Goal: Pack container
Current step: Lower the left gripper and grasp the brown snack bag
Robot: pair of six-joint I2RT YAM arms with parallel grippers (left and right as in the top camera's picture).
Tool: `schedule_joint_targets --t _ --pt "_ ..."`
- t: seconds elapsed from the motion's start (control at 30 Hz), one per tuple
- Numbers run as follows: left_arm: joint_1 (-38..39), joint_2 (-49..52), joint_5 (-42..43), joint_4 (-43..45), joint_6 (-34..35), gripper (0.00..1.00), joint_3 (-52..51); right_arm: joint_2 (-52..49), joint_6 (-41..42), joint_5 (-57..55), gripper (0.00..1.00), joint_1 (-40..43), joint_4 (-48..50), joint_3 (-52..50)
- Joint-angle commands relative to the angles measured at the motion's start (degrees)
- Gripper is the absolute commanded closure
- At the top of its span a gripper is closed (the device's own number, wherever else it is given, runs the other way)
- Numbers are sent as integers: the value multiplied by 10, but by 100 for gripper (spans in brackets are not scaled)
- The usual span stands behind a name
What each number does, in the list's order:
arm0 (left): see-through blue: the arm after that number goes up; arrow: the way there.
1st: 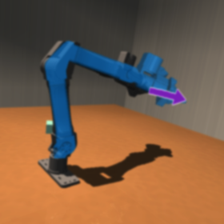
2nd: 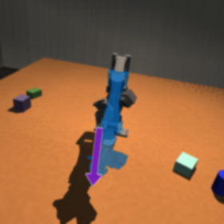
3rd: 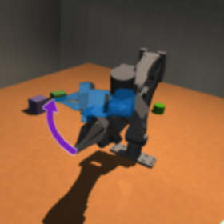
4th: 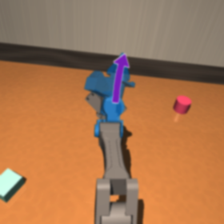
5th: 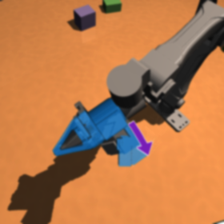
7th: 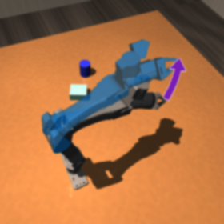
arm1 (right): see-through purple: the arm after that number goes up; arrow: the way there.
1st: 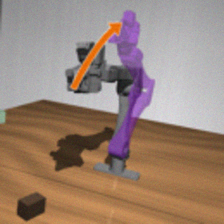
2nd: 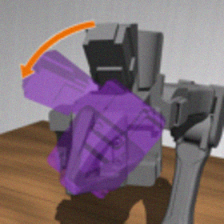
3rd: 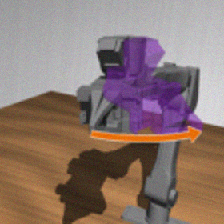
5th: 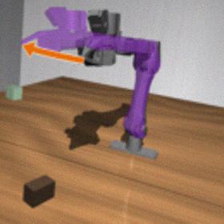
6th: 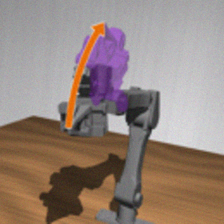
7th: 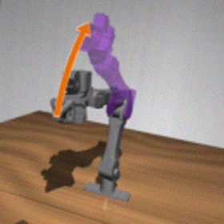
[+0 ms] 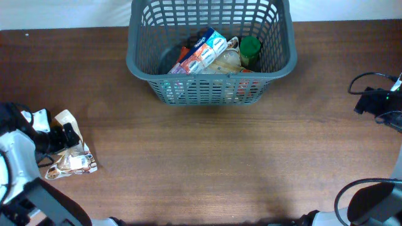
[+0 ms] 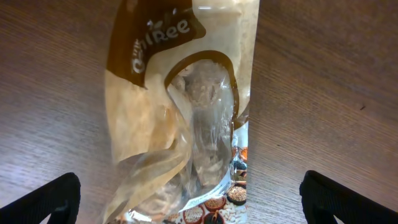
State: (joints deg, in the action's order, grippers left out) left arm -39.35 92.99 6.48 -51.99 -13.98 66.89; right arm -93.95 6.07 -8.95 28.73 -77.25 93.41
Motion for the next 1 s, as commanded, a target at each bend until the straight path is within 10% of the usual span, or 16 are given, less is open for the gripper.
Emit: schedule_joint_targets --t 0.0,0.97 --pt "0 40 13 2 -11 1 -2 3 4 -7 1 2 2 -2" --pt "30 87 -52 23 15 1 -2 3 4 -7 1 2 2 -2"
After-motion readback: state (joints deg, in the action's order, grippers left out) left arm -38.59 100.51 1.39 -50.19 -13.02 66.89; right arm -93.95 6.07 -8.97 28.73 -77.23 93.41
